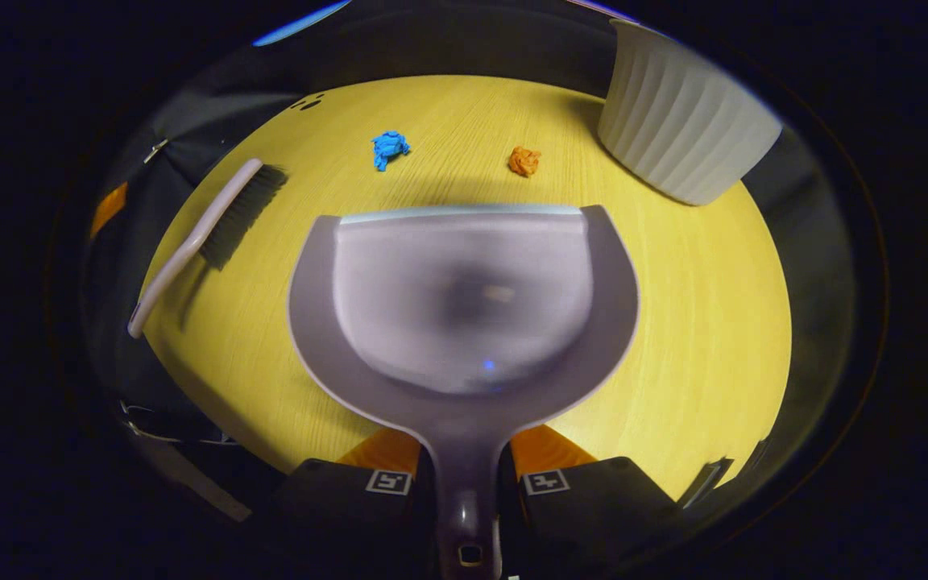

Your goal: Pick up the small broom and dustpan from the desktop, sweep the trash into the dustpan with the broom, and then empty the trash into the garbage bin.

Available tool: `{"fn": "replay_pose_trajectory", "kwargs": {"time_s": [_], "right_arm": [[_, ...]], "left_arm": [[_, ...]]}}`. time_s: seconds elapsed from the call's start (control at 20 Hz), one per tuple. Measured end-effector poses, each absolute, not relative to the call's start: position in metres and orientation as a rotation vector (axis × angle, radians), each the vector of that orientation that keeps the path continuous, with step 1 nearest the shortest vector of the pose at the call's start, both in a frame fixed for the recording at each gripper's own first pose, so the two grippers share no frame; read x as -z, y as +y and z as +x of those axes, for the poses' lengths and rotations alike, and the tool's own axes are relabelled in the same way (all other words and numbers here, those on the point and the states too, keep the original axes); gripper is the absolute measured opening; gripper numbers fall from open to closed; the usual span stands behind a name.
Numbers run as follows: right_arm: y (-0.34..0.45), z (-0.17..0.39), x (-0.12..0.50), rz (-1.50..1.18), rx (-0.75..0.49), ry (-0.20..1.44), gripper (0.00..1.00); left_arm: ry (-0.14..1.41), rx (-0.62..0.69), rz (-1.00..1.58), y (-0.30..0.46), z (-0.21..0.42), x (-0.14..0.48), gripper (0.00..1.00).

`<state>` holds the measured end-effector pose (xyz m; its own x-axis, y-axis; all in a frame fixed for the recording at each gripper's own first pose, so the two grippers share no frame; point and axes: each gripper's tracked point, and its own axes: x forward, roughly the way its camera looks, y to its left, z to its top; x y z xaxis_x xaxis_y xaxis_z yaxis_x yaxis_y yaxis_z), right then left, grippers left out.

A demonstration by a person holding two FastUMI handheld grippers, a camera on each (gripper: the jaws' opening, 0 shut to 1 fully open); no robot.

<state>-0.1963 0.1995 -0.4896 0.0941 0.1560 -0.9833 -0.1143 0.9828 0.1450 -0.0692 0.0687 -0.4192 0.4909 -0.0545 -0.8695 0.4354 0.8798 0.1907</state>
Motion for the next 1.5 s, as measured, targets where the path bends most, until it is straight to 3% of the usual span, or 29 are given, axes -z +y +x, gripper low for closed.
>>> {"fn": "replay_pose_trajectory", "kwargs": {"time_s": [0.15, 0.4, 0.65, 0.9, 0.95, 1.0, 1.15, 1.3, 1.5], "right_arm": [[0.186, -0.2, 0.471, -0.005, -0.238, 1.437, 0.35], [0.17, -0.212, 0.458, 0.004, -0.221, 1.431, 0.38], [0.148, -0.218, 0.449, 0.003, -0.181, 1.434, 0.35], [0.143, -0.224, 0.45, 0.02, -0.179, 1.437, 0.35], [0.144, -0.225, 0.45, 0.018, -0.189, 1.439, 0.35], [0.144, -0.226, 0.45, 0.014, -0.205, 1.441, 0.35], [0.14, -0.219, 0.453, -0.052, -0.303, 1.454, 0.35], [0.125, -0.203, 0.459, -0.156, -0.416, 1.477, 0.38], [0.12, -0.19, 0.473, -0.15, -0.48, 1.536, 0.35]], "left_arm": [[1.23, 0.337, 0.408, 0.067, -0.09, 0.468, 0.92], [1.399, 0.348, 0.465, 0.068, -0.098, 0.526, 0.87], [1.486, 0.32, 0.47, 0.071, -0.109, 0.549, 0.69], [1.499, 0.31, 0.478, 0.071, -0.107, 0.561, 0.65], [1.5, 0.315, 0.483, 0.072, -0.106, 0.562, 0.54], [1.498, 0.319, 0.489, 0.071, -0.105, 0.561, 0.51], [1.487, 0.317, 0.563, 0.077, -0.093, 0.56, 0.28], [1.394, 0.356, 0.609, 0.056, -0.053, 0.558, 0.25], [1.296, 0.445, 0.63, 0.008, 0.002, 0.559, 0.22]]}}
